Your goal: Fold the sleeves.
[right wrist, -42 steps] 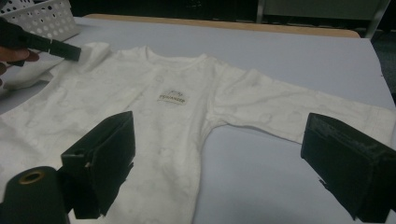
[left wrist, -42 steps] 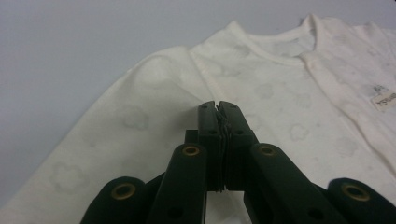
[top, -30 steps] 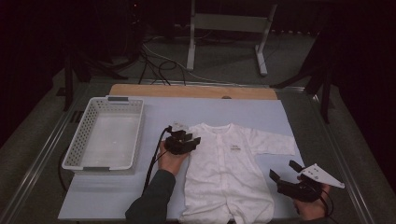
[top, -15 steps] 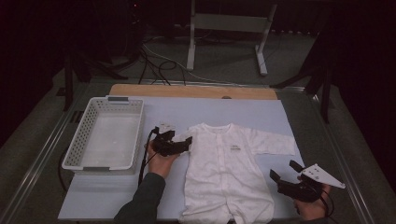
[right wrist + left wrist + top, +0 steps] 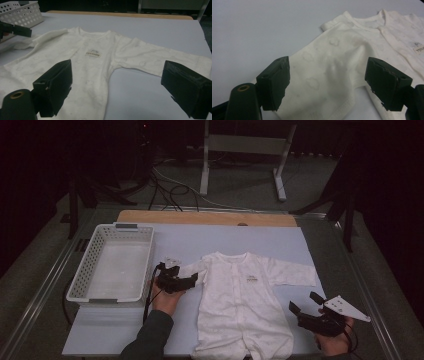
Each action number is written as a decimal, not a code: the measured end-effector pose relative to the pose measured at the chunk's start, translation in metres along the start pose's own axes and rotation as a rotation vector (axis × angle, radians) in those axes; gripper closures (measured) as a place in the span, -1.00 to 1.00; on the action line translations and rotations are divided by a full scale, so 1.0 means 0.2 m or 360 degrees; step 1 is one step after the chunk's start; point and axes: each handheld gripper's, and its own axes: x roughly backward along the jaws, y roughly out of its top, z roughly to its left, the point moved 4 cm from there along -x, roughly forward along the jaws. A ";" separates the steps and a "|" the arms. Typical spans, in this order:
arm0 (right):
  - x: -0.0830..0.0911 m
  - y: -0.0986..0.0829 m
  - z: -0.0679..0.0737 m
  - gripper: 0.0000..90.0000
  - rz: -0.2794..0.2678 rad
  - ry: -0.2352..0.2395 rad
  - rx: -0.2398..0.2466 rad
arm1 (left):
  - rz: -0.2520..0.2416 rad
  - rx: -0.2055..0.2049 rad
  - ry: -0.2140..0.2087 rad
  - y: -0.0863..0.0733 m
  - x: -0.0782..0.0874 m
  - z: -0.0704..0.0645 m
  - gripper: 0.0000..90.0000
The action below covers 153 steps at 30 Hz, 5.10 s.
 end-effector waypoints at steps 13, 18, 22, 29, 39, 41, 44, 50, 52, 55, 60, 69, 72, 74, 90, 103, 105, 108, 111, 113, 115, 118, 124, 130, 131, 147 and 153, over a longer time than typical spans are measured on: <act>0.00 0.00 -0.01 -0.77 -0.0006 0.0009 -0.0014 | 0.0074 -0.0009 0.0059 -0.05 -0.01 0.02 -0.53; 0.00 0.00 0.00 -0.77 -0.0007 0.0014 -0.0018 | 0.0091 -0.0007 0.0096 -0.06 0.00 0.04 -0.52; 0.00 0.00 0.00 -0.77 -0.0007 0.0019 -0.0022 | 0.0099 -0.0012 0.0107 -0.07 0.00 0.05 -0.52; 0.00 0.00 0.00 -0.77 -0.0006 0.0018 -0.0021 | 0.0121 -0.0026 0.0165 -0.09 0.01 0.06 -0.50; 0.00 0.00 0.00 -0.77 -0.0005 0.0014 -0.0022 | 0.0118 0.0012 0.0191 -0.09 0.03 0.07 0.10; 0.00 0.00 0.00 -0.77 -0.0004 0.0013 -0.0021 | 0.0122 0.0000 0.0215 -0.09 0.03 0.07 0.37; 0.00 0.00 0.00 -0.77 -0.0005 0.0014 -0.0019 | 0.0121 0.0022 0.0207 -0.09 0.02 0.08 0.70; 0.00 0.00 0.00 -0.77 -0.0006 0.0016 -0.0019 | 0.0098 0.0055 0.0097 -0.07 0.02 0.05 0.95; 0.00 0.00 -0.01 -0.77 -0.0007 0.0017 -0.0021 | 0.0080 0.0059 0.0067 -0.05 0.02 0.04 0.95; 0.00 0.00 -0.01 -0.77 -0.0007 0.0013 -0.0013 | 0.0058 0.0038 0.0033 -0.02 0.03 0.01 0.95; 0.00 0.00 0.00 -0.77 -0.0007 0.0018 -0.0021 | 0.0030 0.0019 -0.0048 0.03 0.04 -0.05 0.94; 0.00 0.00 0.00 -0.77 -0.0003 0.0021 -0.0021 | -0.0017 -0.0027 -0.0169 0.13 0.05 -0.17 0.94; 0.00 0.00 0.00 -0.77 -0.0002 0.0020 -0.0017 | -0.0032 -0.0046 -0.0203 0.17 0.05 -0.22 0.94; 0.00 0.00 0.00 -0.77 -0.0002 0.0021 -0.0018 | -0.0040 -0.0056 -0.0228 0.20 0.05 -0.25 0.94; 0.00 0.00 0.00 -0.77 -0.0003 0.0026 -0.0020 | -0.0059 -0.0105 -0.0405 0.31 -0.02 -0.49 0.94; 0.01 0.00 -0.01 -0.77 -0.0004 0.0026 -0.0021 | -0.0027 -0.0111 -0.0466 0.34 -0.13 -0.63 0.93; 0.01 0.00 -0.01 -0.77 -0.0006 0.0026 -0.0021 | -0.0021 -0.0117 -0.0469 0.34 -0.13 -0.64 0.93; 0.01 0.00 -0.01 -0.77 -0.0002 0.0026 -0.0023 | -0.0015 -0.0120 -0.0480 0.34 -0.15 -0.66 0.93; 0.01 0.00 -0.01 -0.77 -0.0004 0.0024 -0.0025 | -0.0010 -0.0115 -0.0483 0.34 -0.18 -0.68 0.93; 0.01 0.00 -0.01 -0.77 -0.0003 0.0023 -0.0023 | -0.0005 -0.0117 -0.0482 0.35 -0.18 -0.68 0.93; 0.01 0.00 -0.01 -0.77 0.0001 0.0024 -0.0026 | -0.0006 -0.0106 -0.0491 0.35 -0.19 -0.69 0.92; 0.01 0.00 -0.01 -0.77 0.0000 0.0024 -0.0023 | -0.0004 -0.0093 -0.0519 0.35 -0.21 -0.71 0.92; 0.01 0.00 -0.01 -0.77 0.0000 0.0022 -0.0024 | -0.0053 -0.0138 -0.0656 0.37 -0.21 -0.78 0.30; 0.01 0.00 -0.01 -0.77 -0.0006 0.0020 -0.0017 | -0.0093 -0.0170 -0.0680 0.38 -0.18 -0.78 0.01; 0.01 0.00 -0.01 -0.77 -0.0006 0.0020 -0.0017 | -0.0095 -0.0176 -0.0679 0.38 -0.17 -0.78 0.01; 0.01 -0.01 -0.01 -0.77 -0.0001 0.0015 -0.0019 | -0.0157 -0.0307 -0.0709 0.39 0.02 -0.65 -1.00; 0.00 -0.01 -0.01 -0.78 0.0002 0.0014 -0.0017 | -0.0137 -0.0364 -0.0621 0.37 0.08 -0.58 -1.00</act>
